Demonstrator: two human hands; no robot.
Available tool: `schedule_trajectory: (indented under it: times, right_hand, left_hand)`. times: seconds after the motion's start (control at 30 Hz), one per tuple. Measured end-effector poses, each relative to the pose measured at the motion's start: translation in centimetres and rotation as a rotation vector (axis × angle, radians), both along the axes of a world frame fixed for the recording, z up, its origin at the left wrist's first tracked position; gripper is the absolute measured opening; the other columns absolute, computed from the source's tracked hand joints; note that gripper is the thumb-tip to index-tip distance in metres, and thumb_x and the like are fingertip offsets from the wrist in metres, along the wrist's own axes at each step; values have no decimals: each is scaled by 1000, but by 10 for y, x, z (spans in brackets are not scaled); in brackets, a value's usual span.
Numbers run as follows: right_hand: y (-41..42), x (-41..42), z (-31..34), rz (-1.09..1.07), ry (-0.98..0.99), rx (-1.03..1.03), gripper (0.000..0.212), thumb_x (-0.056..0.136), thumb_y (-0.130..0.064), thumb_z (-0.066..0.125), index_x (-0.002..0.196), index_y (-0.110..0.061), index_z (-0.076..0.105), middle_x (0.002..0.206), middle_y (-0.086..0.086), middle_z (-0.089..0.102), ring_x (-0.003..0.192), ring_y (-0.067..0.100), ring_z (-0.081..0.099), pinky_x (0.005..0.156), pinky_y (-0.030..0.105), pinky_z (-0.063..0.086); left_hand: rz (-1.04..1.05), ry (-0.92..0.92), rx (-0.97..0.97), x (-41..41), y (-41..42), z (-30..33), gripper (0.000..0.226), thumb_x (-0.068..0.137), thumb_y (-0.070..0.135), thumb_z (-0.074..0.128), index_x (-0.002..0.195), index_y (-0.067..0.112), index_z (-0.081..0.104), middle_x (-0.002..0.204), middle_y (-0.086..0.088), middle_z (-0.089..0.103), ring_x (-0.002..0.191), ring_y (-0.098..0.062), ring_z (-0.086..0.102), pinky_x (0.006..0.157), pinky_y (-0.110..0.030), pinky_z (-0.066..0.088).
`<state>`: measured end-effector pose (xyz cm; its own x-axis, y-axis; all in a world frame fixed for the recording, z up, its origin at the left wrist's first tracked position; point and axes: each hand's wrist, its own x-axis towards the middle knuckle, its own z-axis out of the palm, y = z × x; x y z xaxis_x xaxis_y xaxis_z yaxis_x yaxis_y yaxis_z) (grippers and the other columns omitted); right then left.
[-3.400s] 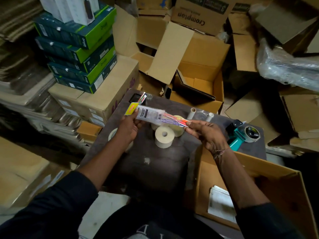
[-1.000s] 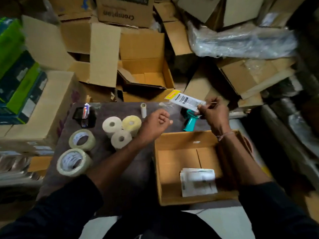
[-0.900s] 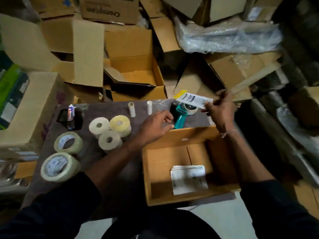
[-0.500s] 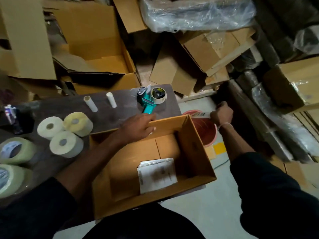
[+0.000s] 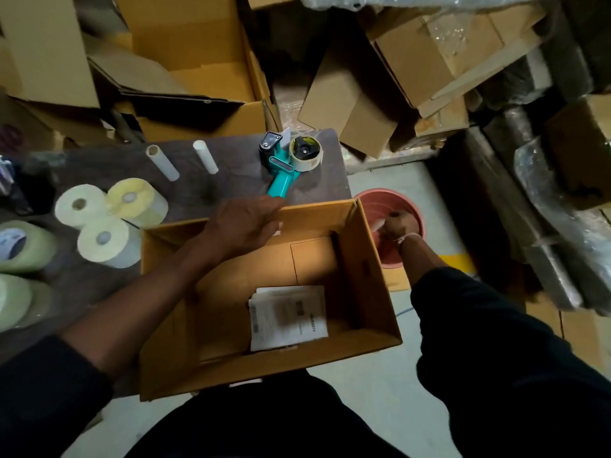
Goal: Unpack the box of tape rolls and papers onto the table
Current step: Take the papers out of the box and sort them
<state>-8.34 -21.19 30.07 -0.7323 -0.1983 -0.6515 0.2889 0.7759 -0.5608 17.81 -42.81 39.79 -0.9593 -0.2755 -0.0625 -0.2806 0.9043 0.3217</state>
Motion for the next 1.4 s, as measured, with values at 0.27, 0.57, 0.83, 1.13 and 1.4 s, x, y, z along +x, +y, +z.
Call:
schedule_trajectory:
  times: [0.27,0.57,0.83,1.13,1.4]
  right_hand:
    - [-31,8,108,-153,249,-354,16,89,-1,59,78,-13,61,82,15,68,48,8,66,49,27,51]
    - [-64,118,152,1046,-150,-214,17,95,-3,60,107,-1,71,91,12,74,68,11,68,58,23,57]
    - [-100,214,62,1415,168,397,55,74,-18,86,122,-4,64,124,15,67,112,30,66,96,36,54]
    - [-98,221,49,1511,145,366,63,74,-27,88,127,-6,60,129,12,60,119,28,61,94,33,50]
    - [-108,195,88,1466,149,162,35,68,-27,90,96,-13,75,87,-2,71,83,20,64,78,30,52]
  left_hand:
    - [21,-138,86,0,-5,14,42,98,33,59,138,19,52,136,-8,60,119,-26,58,96,-42,51]
    - [109,-187,143,35,-26,23,45,98,32,59,141,20,53,139,-9,60,122,-29,57,98,-41,47]
    - [158,-83,15,70,-31,25,33,96,26,58,128,16,59,128,-11,64,119,-30,57,99,-41,44]
    - [226,64,-70,101,-37,12,29,92,24,65,120,18,63,117,-7,70,108,-29,65,91,-42,48]
    - [336,295,659,109,-50,38,36,87,17,76,121,9,66,112,-4,72,104,-15,70,91,-27,58]
